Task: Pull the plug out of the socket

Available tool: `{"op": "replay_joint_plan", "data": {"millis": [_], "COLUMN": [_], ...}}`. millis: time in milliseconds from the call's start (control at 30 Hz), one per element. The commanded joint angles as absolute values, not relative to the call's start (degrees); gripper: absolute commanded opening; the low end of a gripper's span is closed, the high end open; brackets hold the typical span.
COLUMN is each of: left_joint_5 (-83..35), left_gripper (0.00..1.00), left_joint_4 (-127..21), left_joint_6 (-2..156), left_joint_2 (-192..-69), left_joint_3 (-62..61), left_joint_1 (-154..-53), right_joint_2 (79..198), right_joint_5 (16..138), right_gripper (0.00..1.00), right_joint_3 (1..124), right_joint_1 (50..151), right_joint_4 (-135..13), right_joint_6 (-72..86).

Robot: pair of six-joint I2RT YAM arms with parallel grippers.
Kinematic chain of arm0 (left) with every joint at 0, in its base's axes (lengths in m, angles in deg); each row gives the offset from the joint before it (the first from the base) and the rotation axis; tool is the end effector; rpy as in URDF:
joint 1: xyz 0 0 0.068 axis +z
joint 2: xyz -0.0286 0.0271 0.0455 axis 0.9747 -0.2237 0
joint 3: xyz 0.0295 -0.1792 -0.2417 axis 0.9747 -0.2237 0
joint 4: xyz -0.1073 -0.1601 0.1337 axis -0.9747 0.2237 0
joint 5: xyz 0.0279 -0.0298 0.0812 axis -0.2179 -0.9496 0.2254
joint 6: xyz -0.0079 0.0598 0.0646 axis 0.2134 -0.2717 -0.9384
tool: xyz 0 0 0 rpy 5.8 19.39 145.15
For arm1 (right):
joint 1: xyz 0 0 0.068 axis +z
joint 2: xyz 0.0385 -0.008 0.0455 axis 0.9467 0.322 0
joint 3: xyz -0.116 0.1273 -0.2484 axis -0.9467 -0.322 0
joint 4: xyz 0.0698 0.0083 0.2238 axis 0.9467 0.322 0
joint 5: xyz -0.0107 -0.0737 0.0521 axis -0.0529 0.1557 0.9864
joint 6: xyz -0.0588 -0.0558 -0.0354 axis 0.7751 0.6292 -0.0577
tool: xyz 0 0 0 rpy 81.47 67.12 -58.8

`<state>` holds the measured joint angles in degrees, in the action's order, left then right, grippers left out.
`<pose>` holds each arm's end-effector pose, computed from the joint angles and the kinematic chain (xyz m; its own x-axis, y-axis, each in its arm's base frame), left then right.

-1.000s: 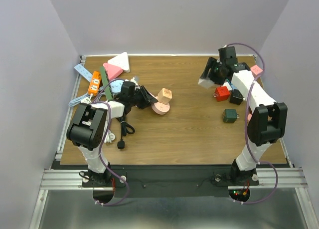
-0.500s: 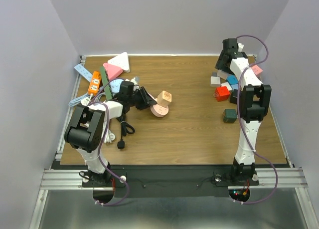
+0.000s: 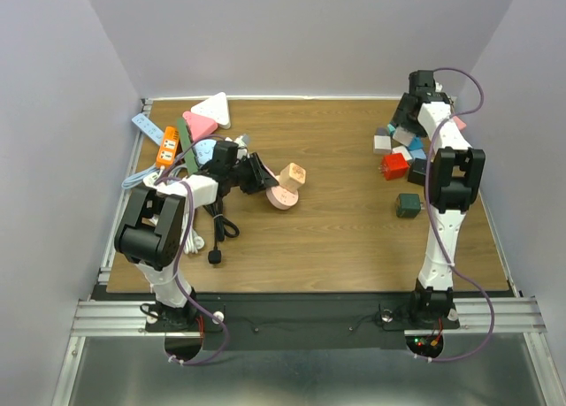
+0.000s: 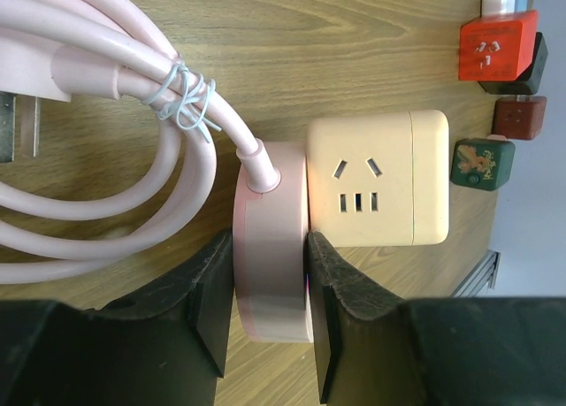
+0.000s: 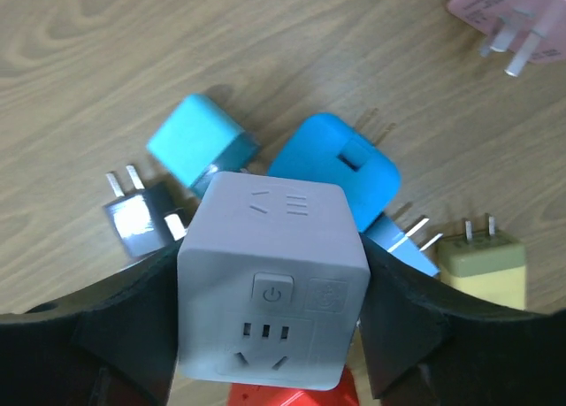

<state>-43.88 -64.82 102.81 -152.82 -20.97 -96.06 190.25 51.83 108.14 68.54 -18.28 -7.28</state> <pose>0.3415 -0.1569 0.2160 -0.8033 -0.2908 -0.5198 0.2236 0.6617 -0.7157 0.5283 -0.0486 0.2250 -0.6784 0.3745 -0.6321 0.4977 0.8671 -0.0204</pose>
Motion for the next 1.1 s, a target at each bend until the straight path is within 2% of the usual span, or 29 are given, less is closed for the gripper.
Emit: {"op": "replay_joint_plan", "data": {"millis": [0, 33, 67, 300, 400, 633, 800, 1067], "left_joint_5": [-45.0, -45.3, -45.3, -46.4, -46.6, -47.1, -46.8, -45.9], "left_gripper": [0.00, 0.00, 0.00, 0.00, 0.00, 0.00, 0.00, 0.00], "left_joint_4": [-62.9, -62.9, -62.8, -62.6, -62.7, -62.9, -63.0, -63.9], "left_joint_6": [99.4, 99.3, 99.3, 98.6, 98.3, 98.1, 98.6, 99.7], "left_joint_2": [-153.4, -153.4, -153.4, -154.4, -154.9, -155.3, -154.3, -151.6], "left_joint_3": [-17.6, -17.3, -17.2, -16.5, -16.1, -15.4, -15.8, -17.1], "left_joint_1": [-95.9, -95.9, -95.9, -96.0, -96.0, -96.0, -96.1, -97.2], "right_joint_2": [188.9, 188.2, 187.4, 176.8, 172.1, 162.2, 160.0, 163.0], "right_joint_5": [55.3, 55.5, 55.5, 59.2, 75.9, 93.8, 99.2, 100.0], "right_gripper": [0.81, 0.96, 1.00, 1.00, 1.00, 1.00, 1.00, 1.00], "right_joint_3": [112.5, 112.5, 112.5, 107.3, 102.2, 82.4, 70.3, 70.0], "right_joint_1": [69.0, 69.0, 69.0, 69.2, 71.1, 84.2, 89.2, 94.1], "right_joint_4": [-18.9, -18.6, -18.4, -18.0, -18.4, -28.5, -38.7, -43.4], "right_joint_6": [-6.0, -6.1, -6.3, -8.2, -8.0, -11.3, -21.8, -30.3]}}
